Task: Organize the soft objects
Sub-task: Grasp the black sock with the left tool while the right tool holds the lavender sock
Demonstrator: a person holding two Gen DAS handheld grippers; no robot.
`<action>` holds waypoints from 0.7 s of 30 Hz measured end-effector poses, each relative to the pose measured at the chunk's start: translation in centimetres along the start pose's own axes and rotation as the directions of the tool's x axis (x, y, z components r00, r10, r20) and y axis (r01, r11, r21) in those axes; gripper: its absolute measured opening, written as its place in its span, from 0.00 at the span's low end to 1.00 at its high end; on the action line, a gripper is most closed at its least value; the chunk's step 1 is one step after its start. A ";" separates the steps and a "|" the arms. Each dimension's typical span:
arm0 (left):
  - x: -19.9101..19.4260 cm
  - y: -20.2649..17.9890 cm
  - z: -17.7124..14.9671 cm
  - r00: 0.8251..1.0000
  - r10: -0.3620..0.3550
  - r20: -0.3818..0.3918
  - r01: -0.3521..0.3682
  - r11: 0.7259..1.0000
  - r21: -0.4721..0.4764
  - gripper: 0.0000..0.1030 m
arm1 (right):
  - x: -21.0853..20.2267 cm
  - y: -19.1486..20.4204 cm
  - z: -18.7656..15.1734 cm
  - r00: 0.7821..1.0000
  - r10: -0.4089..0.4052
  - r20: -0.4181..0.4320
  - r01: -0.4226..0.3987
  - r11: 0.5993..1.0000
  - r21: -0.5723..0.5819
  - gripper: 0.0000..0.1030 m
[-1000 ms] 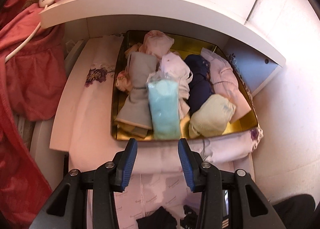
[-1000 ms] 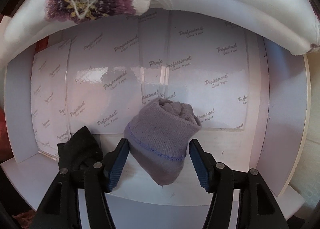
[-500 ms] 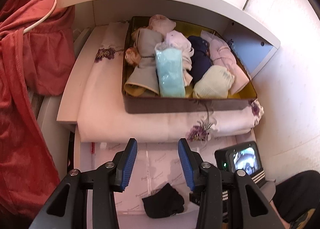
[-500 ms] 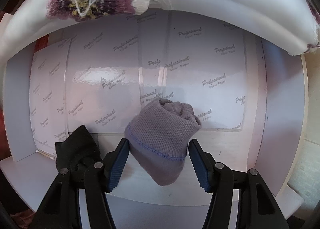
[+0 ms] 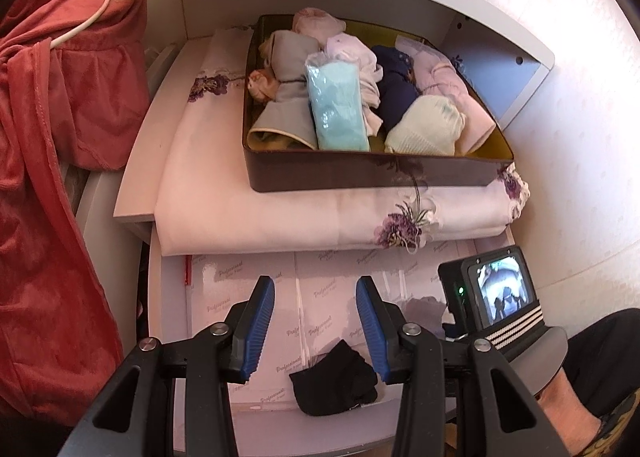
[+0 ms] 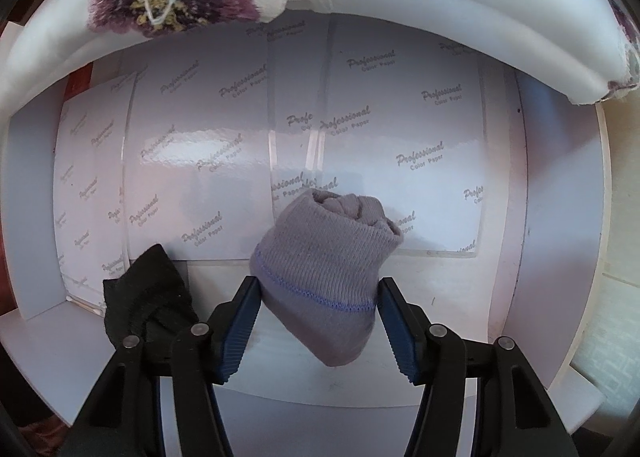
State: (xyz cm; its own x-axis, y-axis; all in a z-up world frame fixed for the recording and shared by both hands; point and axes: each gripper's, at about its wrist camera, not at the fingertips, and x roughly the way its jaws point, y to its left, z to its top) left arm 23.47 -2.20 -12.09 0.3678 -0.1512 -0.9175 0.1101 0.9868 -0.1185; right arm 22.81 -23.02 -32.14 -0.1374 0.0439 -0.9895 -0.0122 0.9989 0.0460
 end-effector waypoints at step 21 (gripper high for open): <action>7.8 2.2 -3.9 0.938 -0.076 -0.338 0.045 0.994 -0.100 0.41 | -0.3 -3.6 0.0 1.000 0.000 -0.026 0.003 0.992 0.124 0.60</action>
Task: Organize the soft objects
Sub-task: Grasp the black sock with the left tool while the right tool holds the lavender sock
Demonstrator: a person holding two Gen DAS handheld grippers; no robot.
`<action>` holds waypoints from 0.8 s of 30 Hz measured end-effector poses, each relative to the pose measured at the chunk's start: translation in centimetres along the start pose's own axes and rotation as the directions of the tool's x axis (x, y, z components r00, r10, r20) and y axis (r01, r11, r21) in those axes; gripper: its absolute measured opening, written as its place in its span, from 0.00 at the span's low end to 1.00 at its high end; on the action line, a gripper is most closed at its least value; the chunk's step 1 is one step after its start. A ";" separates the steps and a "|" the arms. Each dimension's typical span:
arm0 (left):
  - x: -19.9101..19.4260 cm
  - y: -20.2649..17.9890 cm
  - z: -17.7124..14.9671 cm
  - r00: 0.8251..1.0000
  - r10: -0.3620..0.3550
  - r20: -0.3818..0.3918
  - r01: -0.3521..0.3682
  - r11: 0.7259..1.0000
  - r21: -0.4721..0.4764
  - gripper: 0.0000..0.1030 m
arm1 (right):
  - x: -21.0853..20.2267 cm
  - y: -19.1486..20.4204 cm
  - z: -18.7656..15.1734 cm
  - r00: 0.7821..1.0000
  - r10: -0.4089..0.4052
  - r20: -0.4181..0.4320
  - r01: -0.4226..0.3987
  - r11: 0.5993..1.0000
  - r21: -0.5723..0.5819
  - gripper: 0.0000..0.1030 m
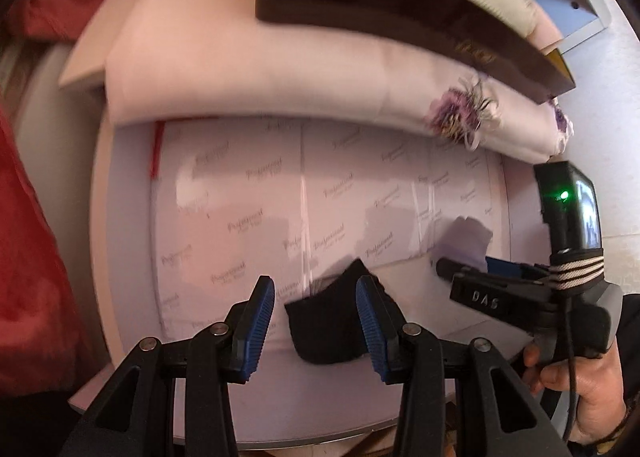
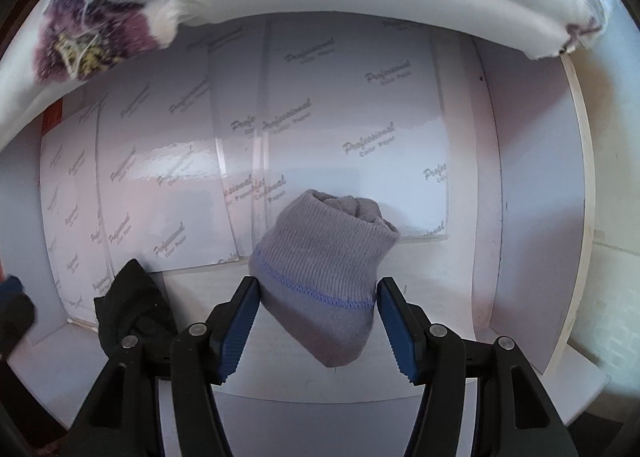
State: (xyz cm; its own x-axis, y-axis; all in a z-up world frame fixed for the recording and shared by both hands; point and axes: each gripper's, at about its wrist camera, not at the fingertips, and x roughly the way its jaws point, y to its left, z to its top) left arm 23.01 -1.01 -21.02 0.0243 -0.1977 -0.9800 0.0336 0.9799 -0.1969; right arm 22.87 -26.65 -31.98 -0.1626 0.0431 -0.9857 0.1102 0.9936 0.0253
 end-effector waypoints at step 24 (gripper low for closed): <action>6.9 -5.9 -0.9 0.975 0.051 -0.218 0.007 0.966 0.258 0.70 | -1.0 -5.1 0.9 0.995 0.100 0.015 -0.101 0.981 0.167 0.66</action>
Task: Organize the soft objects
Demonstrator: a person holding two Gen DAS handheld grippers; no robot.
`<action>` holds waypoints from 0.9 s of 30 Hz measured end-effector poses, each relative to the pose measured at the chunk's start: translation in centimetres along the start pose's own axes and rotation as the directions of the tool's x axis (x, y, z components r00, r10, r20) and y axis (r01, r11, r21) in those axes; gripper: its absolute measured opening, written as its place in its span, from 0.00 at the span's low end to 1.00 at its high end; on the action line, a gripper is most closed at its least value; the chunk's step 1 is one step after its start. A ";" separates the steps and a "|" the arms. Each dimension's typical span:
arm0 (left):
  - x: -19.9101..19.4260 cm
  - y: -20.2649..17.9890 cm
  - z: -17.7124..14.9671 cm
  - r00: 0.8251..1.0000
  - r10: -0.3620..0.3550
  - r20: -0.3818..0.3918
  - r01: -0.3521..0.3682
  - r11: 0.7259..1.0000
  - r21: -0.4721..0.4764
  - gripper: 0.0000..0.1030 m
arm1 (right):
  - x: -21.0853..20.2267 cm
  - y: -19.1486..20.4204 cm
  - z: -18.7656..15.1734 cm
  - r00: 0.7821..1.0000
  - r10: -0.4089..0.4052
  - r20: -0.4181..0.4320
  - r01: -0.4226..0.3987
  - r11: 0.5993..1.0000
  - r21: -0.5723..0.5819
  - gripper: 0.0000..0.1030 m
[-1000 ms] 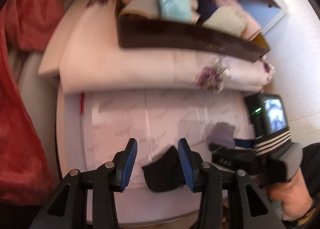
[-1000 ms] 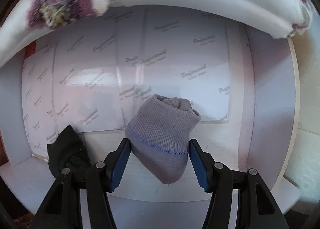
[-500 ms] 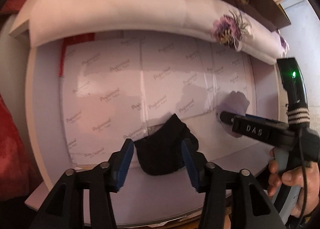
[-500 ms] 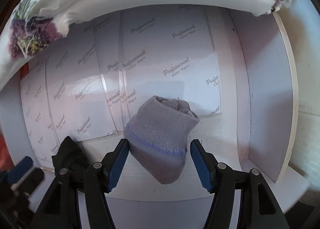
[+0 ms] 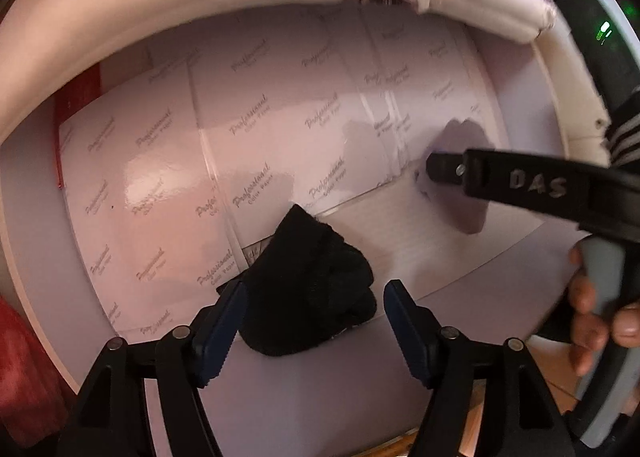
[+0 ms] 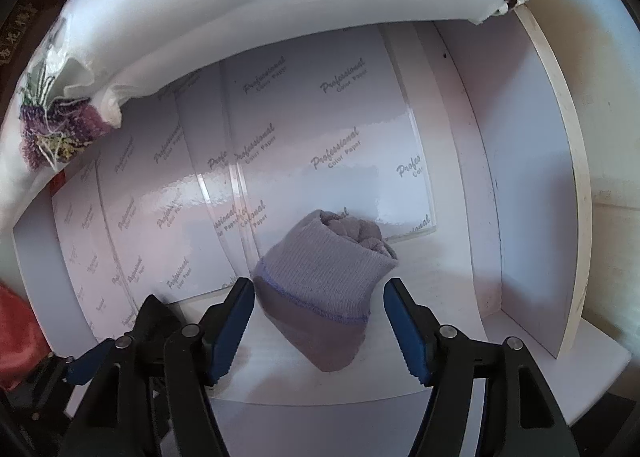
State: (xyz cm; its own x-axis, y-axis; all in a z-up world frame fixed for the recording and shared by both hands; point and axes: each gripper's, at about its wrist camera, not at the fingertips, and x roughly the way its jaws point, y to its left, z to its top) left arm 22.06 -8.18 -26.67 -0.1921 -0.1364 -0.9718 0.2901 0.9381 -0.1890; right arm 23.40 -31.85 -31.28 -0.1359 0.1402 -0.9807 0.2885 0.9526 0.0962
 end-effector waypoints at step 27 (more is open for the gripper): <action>1.2 -0.1 0.3 0.992 0.109 0.069 -0.106 0.993 -0.043 0.56 | -4.3 0.0 -3.4 0.997 -0.040 0.072 0.037 0.999 0.036 0.67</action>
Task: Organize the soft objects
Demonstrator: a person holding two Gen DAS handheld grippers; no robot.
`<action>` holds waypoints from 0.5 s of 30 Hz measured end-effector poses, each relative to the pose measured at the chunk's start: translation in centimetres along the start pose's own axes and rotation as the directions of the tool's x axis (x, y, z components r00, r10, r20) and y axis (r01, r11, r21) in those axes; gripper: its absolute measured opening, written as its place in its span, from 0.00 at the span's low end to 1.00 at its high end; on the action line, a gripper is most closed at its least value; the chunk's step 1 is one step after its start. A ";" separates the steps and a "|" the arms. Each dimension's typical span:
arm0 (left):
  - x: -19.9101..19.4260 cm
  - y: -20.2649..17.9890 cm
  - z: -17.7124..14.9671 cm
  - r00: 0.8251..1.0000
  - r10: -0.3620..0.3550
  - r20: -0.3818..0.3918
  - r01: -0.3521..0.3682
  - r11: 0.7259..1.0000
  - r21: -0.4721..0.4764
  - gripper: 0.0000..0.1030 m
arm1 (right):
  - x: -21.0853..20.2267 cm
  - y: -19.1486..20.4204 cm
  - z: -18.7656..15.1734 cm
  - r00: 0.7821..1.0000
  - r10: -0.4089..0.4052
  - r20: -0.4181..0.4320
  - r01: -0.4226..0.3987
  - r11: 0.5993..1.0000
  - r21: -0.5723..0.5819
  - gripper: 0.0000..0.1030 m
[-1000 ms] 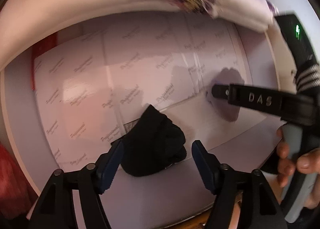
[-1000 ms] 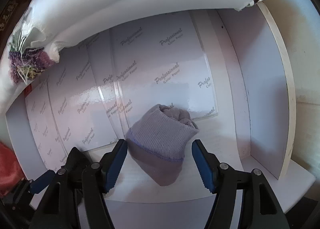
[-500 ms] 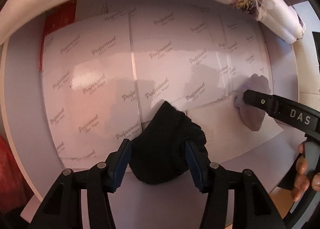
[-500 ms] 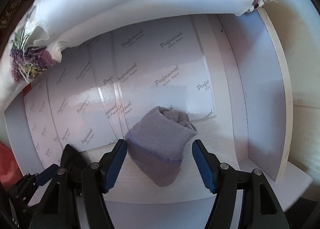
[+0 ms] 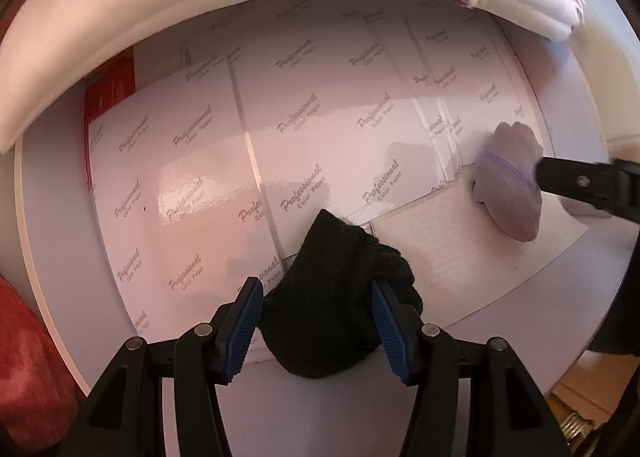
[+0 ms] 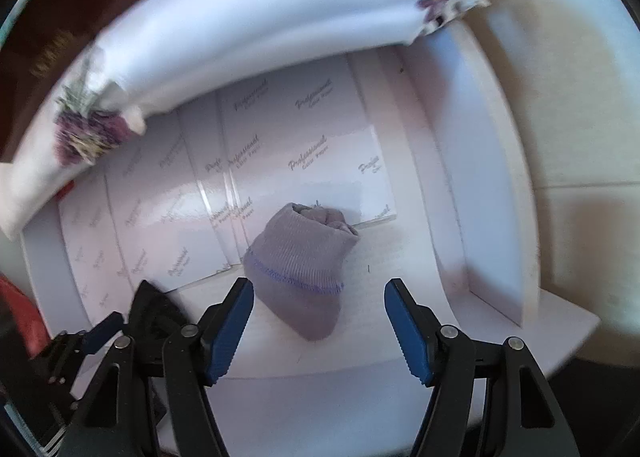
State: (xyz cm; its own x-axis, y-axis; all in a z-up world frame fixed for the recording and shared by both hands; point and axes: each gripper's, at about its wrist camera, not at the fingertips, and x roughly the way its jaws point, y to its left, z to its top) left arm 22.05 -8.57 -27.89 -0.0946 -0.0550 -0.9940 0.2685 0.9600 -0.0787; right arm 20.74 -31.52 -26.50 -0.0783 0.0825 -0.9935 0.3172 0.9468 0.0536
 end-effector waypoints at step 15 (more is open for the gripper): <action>1.0 3.8 0.0 0.984 -0.168 -0.052 0.148 0.951 -0.271 0.59 | -4.8 0.3 -1.6 0.987 -0.154 0.046 0.155 0.987 -0.029 0.67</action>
State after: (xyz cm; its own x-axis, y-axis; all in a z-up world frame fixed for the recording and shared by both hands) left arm 23.01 -4.96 -29.14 -0.1877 -0.2015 -0.9613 -0.0188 0.9793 -0.2016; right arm 19.73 -31.12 -21.58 -0.0823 -0.0787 -0.9935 0.2740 0.9567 -0.0985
